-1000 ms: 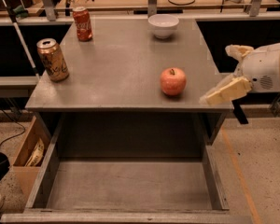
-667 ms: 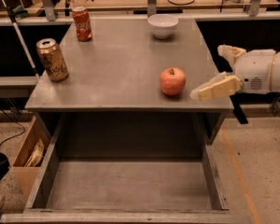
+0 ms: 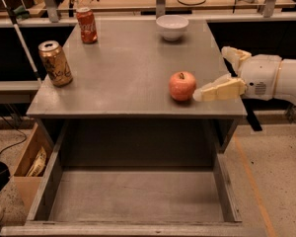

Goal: Move apple near coke can

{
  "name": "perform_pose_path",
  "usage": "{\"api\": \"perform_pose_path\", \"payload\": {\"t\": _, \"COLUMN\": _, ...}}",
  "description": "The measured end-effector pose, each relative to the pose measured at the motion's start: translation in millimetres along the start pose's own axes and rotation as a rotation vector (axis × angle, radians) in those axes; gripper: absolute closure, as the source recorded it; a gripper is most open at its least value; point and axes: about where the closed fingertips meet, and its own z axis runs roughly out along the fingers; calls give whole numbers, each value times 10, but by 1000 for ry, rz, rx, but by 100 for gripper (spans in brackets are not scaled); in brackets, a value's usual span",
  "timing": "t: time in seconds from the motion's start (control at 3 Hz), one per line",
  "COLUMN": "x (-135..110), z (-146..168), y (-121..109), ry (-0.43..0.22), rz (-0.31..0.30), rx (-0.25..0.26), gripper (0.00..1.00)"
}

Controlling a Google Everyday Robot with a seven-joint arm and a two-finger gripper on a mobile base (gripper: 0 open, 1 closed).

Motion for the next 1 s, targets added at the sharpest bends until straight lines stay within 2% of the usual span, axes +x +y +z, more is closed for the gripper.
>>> {"api": "perform_pose_path", "payload": {"t": 0.33, "x": 24, "z": 57, "y": 46, "ry": 28, "rz": -13, "rx": 8, "gripper": 0}}
{"api": "perform_pose_path", "payload": {"t": 1.0, "x": 467, "z": 494, "y": -153, "ry": 12, "rz": 32, "rx": -5, "gripper": 0}}
